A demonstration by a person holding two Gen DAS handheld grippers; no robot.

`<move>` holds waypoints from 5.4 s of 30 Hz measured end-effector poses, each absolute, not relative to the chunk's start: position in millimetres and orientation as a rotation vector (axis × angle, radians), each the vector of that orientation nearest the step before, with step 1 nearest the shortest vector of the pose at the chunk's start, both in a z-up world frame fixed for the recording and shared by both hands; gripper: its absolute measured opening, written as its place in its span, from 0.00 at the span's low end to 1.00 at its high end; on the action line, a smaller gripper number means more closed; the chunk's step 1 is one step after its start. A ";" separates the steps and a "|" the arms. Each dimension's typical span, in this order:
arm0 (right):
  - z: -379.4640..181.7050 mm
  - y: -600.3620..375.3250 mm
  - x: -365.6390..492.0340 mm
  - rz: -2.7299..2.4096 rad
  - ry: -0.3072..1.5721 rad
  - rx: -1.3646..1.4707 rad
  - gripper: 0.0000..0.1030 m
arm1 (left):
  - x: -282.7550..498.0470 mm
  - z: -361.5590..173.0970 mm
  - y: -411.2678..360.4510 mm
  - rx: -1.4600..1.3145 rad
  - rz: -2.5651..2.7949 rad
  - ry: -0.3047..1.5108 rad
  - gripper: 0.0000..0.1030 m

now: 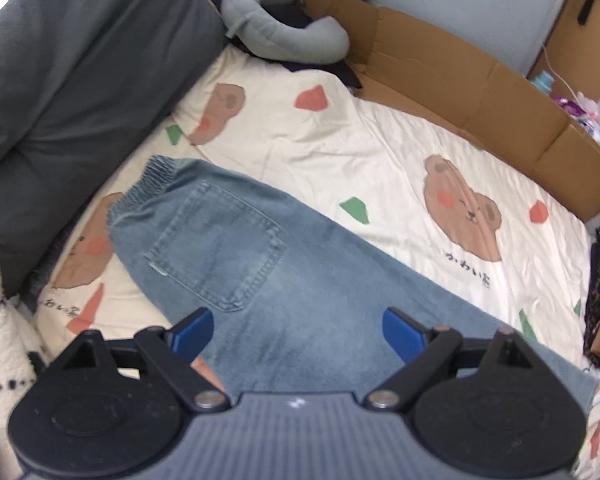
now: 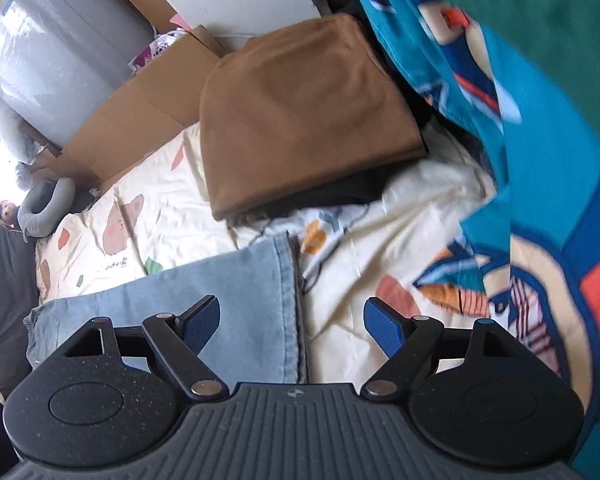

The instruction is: Fold clothes

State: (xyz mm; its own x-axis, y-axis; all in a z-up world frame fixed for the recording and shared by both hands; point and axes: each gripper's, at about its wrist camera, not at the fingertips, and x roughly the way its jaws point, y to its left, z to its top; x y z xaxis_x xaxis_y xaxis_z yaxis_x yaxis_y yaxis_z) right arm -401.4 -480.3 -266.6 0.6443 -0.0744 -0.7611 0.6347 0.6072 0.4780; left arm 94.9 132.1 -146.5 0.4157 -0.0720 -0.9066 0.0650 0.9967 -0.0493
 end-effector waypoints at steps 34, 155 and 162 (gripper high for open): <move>-429.8 -462.4 -358.7 -0.244 0.730 1.307 0.70 | 74.4 -221.5 148.0 -0.014 0.001 1.242 0.90; -106.2 -534.1 -240.8 -0.155 0.877 0.820 0.08 | 123.5 -342.8 -64.0 0.027 -0.746 1.296 0.10; -96.8 -522.7 -231.5 -0.147 0.890 0.794 0.08 | 145.6 -356.5 -80.1 0.023 -0.735 1.291 0.06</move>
State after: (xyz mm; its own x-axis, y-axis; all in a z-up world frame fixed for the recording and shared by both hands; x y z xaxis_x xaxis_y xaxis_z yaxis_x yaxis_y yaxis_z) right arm -231.5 -522.7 -96.8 0.6396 0.1986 -0.7426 0.4268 0.7117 0.5580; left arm 145.6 -80.1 -356.5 0.0846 -0.4806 -0.8728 0.5053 0.7757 -0.3781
